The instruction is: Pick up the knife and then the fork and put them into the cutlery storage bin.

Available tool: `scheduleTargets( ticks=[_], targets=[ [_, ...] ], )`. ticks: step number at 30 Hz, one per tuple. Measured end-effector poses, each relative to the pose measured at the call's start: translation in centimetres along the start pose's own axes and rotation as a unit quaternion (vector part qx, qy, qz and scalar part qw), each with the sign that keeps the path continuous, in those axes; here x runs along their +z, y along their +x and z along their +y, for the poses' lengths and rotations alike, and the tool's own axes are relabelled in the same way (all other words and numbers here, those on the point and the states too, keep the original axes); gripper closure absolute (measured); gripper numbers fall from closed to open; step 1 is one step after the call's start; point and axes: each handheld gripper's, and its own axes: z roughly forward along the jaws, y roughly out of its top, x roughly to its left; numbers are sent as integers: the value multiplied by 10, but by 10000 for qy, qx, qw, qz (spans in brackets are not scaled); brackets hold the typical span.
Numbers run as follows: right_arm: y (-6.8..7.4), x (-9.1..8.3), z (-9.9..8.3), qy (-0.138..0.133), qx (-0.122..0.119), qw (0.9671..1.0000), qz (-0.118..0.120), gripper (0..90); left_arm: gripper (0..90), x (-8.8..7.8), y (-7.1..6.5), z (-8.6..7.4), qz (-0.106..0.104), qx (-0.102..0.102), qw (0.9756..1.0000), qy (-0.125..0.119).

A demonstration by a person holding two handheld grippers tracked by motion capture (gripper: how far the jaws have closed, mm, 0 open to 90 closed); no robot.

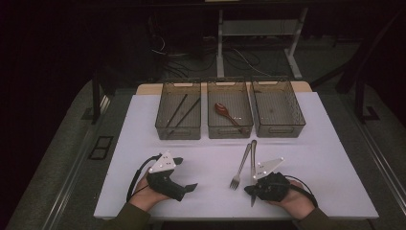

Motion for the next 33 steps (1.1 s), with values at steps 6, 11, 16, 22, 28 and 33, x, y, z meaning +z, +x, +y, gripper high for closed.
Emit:
scheduleTargets(
  ticks=[6, 11, 16, 22, 28, 33],
  targets=[
    [-4, -12, -13, 94, 72, 9998, -149, 900, 0, 0, 0, 0, 0, -27, 10000, 5],
    [-11, -25, -26, 153, 138, 9992, -351, 900, 0, 0, 0, 0, 2, -28, 10000, 15],
    [-22, -38, -40, 198, 283, 9977, -579, 900, 0, 0, 0, 0, 2, -29, 10000, 38],
    [-40, -55, -56, 236, 532, 9945, -870, 900, 0, 0, 0, 0, -1, -7, 10000, 44],
    [-55, -66, -67, 294, 775, 9910, -1051, 900, 0, 0, 0, 0, -3, -11, 10000, 60],
    [-57, -68, -63, 263, 876, 9911, -963, 864, 0, 1, 0, 0, -5, -13, 10000, 47]
  ],
)
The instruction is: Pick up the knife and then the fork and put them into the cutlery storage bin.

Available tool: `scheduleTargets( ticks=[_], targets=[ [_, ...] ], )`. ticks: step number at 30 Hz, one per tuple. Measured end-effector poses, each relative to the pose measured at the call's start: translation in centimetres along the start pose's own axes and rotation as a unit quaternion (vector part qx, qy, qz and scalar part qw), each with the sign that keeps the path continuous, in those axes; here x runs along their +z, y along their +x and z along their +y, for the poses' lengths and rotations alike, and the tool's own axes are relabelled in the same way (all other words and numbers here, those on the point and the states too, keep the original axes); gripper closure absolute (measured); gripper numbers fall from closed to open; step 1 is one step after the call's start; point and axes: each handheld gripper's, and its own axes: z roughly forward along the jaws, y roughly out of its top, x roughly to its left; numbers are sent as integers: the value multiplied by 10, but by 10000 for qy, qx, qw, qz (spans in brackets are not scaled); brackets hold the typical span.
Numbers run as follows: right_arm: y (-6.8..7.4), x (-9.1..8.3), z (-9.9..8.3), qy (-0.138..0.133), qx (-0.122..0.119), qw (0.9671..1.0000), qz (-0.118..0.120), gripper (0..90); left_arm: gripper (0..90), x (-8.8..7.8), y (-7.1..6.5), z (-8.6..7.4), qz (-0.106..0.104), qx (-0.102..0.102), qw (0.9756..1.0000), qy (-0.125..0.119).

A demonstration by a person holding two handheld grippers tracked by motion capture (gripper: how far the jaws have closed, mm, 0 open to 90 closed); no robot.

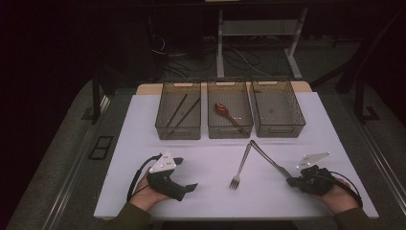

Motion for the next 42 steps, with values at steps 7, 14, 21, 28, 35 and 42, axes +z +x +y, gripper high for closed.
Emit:
scheduleTargets(
  ticks=[7, 14, 21, 28, 35, 42],
  targets=[
    [-9, -1, 25, 47, 316, 9995, -84, 623, 0, 1, 0, 0, -3, -40, 10000, -13],
    [-19, 13, 60, 332, 419, 9985, -133, 640, 0, 1, 1, -1, -14, -45, 10000, -6],
    [-25, 29, 84, 671, 433, 9966, -197, 686, 0, 1, 1, -1, -20, -42, 10000, 1],
    [-28, 43, 97, 962, 298, 9948, -180, 720, 0, 2, 1, -1, -41, -44, 10000, 13],
    [-26, 51, 103, 1257, 98, 9918, -202, 765, 0, 3, 0, -1, -52, -33, 10000, 21],
    [-23, 56, 108, 1503, 79, 9882, -287, 763, 0, 4, 0, -1, -61, -29, 10000, 35]
  ],
)
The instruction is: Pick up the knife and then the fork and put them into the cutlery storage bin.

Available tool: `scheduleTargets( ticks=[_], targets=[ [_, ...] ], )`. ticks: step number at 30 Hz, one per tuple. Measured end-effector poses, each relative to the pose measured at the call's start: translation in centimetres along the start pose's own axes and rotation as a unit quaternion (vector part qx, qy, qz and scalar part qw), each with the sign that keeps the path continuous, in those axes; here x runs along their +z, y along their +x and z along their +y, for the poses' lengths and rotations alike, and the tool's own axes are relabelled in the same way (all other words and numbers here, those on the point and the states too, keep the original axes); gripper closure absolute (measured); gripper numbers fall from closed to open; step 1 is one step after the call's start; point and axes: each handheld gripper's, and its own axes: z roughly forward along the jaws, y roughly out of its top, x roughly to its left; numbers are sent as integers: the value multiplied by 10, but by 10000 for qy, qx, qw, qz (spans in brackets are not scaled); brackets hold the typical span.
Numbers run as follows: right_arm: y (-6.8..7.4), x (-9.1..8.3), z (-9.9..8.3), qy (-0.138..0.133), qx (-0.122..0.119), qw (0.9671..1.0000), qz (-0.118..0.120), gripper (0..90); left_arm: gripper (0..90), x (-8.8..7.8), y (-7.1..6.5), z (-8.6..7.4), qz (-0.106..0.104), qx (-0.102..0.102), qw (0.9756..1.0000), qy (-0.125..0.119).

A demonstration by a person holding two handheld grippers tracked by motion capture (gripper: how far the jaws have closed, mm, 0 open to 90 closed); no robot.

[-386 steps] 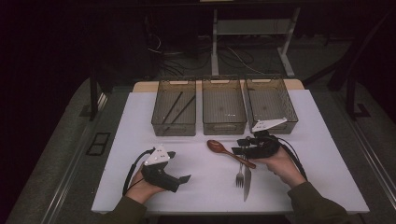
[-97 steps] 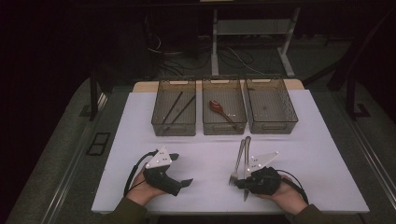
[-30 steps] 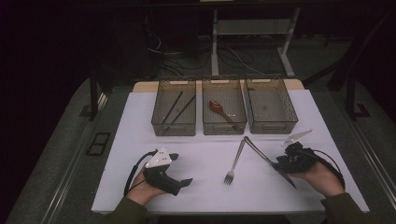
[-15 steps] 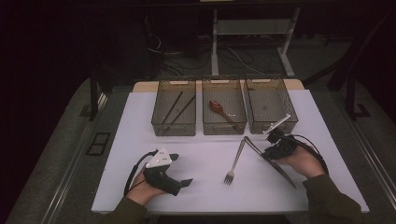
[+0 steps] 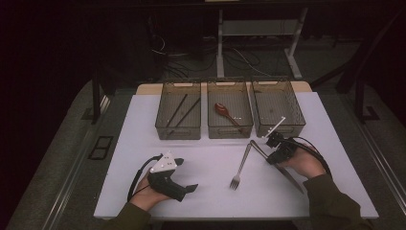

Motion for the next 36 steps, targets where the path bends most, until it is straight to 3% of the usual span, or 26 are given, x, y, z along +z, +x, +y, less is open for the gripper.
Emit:
scheduleTargets(
  ticks=[12, 19, 26, 31, 36],
  targets=[
    [2, 0, 1, 53, 121, 9999, -99, 796, 0, 1, -1, 0, 1, 27, 10000, 19],
    [-1, -1, -3, -84, 142, 9999, -29, 797, 0, 0, 0, 0, -3, 36, 10000, 22],
    [-9, -8, -13, -374, 242, 9989, 108, 797, 0, 0, 0, 0, 2, 49, 10000, 21],
    [-14, -16, -21, -693, 305, 9968, 264, 797, 0, 0, 0, 1, 5, 49, 10000, 21],
    [-17, -23, -26, -904, 373, 9948, 271, 797, 0, -1, -1, 1, 6, 53, 10000, 21]
  ],
)
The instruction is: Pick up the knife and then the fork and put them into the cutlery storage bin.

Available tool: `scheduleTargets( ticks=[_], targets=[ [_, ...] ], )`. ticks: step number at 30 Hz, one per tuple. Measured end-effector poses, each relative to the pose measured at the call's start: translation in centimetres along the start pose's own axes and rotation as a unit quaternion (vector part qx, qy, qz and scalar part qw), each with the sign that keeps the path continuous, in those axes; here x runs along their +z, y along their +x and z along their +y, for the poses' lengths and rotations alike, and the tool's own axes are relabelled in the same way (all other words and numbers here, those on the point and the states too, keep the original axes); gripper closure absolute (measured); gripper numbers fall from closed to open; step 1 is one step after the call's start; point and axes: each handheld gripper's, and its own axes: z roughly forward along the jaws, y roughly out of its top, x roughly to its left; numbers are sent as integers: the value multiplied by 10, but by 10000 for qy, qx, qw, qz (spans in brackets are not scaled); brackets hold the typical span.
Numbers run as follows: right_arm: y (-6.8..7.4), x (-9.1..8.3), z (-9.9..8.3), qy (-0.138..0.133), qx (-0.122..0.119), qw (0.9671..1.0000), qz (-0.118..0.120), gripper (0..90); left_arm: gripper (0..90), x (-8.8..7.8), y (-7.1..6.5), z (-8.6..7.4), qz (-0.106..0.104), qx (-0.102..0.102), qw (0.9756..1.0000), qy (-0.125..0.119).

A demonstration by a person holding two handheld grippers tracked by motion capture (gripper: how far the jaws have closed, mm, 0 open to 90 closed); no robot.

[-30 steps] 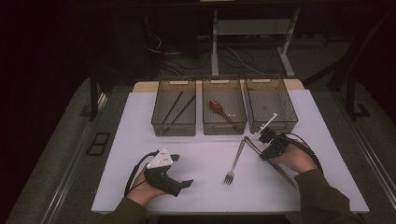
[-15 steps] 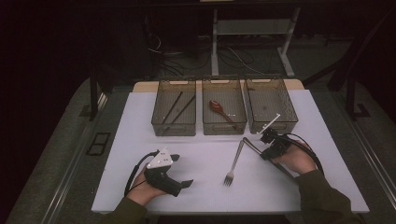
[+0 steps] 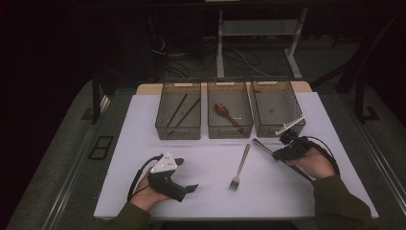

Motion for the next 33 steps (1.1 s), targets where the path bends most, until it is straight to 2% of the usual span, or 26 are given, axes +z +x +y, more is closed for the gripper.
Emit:
scheduleTargets(
  ticks=[4, 20, 28, 33],
  targets=[
    [-2, -8, -3, -175, 20, 9998, 93, 796, 0, 0, 0, 0, -3, 0, 10000, -1],
    [-11, -33, -8, -742, 198, 9969, 158, 796, 0, -1, 4, -3, 3, 51, 10000, -19],
    [-16, -48, -3, -1061, 304, 9938, 108, 796, 0, 0, 5, -4, -3, 3, 10000, -29],
    [-20, -51, 5, -1146, 370, 9927, -20, 796, 0, 1, 5, -4, -28, 3, 10000, -18]
  ],
)
